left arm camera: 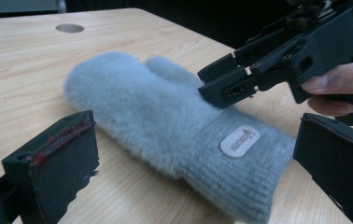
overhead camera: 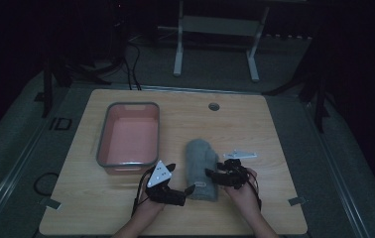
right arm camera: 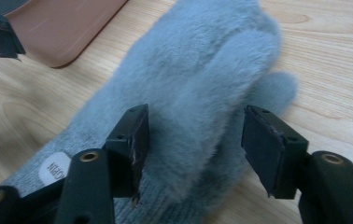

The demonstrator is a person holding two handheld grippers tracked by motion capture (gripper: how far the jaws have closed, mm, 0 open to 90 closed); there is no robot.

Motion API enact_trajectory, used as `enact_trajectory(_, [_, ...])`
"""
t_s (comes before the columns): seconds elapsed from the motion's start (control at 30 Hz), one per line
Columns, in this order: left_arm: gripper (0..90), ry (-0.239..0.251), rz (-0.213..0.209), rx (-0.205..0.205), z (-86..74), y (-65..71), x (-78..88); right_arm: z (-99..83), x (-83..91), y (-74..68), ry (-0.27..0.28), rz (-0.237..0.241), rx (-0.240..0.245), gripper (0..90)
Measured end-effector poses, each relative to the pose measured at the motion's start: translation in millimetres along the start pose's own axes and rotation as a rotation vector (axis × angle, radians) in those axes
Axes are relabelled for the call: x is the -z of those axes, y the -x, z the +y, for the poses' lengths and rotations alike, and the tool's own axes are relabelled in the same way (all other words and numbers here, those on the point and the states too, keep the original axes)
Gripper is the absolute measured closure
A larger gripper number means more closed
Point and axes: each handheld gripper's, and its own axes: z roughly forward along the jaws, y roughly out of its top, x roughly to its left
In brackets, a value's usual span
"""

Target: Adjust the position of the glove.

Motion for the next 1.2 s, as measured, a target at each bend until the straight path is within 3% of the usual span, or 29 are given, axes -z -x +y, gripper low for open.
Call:
enact_trajectory(0.03, [0.2,0.003,0.002,0.005,-1.5,-0.7,0.9,-0.7,-1.3,-1.1,-0.007,-0.001,0.004,44.8])
enact_trajectory(0.13, [0.2,0.004,0.004,0.021,-4.0,-3.0,2.4,-3.0,-5.8,-2.3,-0.039,0.01,0.014,61.7])
enact_trajectory(0.17, [0.2,0.006,0.009,0.026,-4.6,-4.0,2.9,-3.4,-5.9,-2.8,-0.037,0.007,0.018,72.4])
enact_trajectory(0.23, [0.2,0.009,0.01,0.025,-4.7,-4.4,3.4,-4.5,-1.4,-4.7,0.0,0.005,0.022,85.5])
enact_trajectory(0.3, [0.2,0.01,0.012,0.022,-4.7,-3.9,3.0,-4.5,3.4,-6.4,0.024,-0.002,0.03,87.5])
enact_trajectory(0.43, [0.2,0.01,0.01,0.017,-5.5,-2.7,2.0,-5.7,16.2,-6.0,0.073,-0.002,0.005,87.9])
enact_trajectory(0.53, [0.1,0.015,0.013,0.015,-5.3,-2.6,2.1,-9.2,21.5,-4.2,0.083,-0.024,0.012,87.9])
enact_trajectory(0.6, [0.1,0.013,0.011,0.016,-5.0,-3.0,1.9,-9.9,20.9,-2.8,0.075,-0.027,0.013,87.8])
enact_trajectory(0.73, [0.1,0.013,0.013,0.02,-3.8,-3.1,1.9,-16.7,11.9,9.8,0.015,-0.055,-0.03,86.1])
enact_trajectory(0.9, [0.2,0.001,-0.002,0.036,-1.5,-3.6,-0.8,-18.9,6.2,12.3,-0.019,-0.081,-0.019,84.4])
enact_trajectory(1.07, [0.2,-0.023,-0.011,0.032,3.9,-3.1,-4.9,-15.9,14.0,10.5,0.014,-0.041,-0.02,64.4])
enact_trajectory(1.2, [0.2,-0.057,-0.035,0.055,12.7,-6.8,-13.5,-12.4,23.6,11.5,0.049,-0.041,-0.025,53.6])
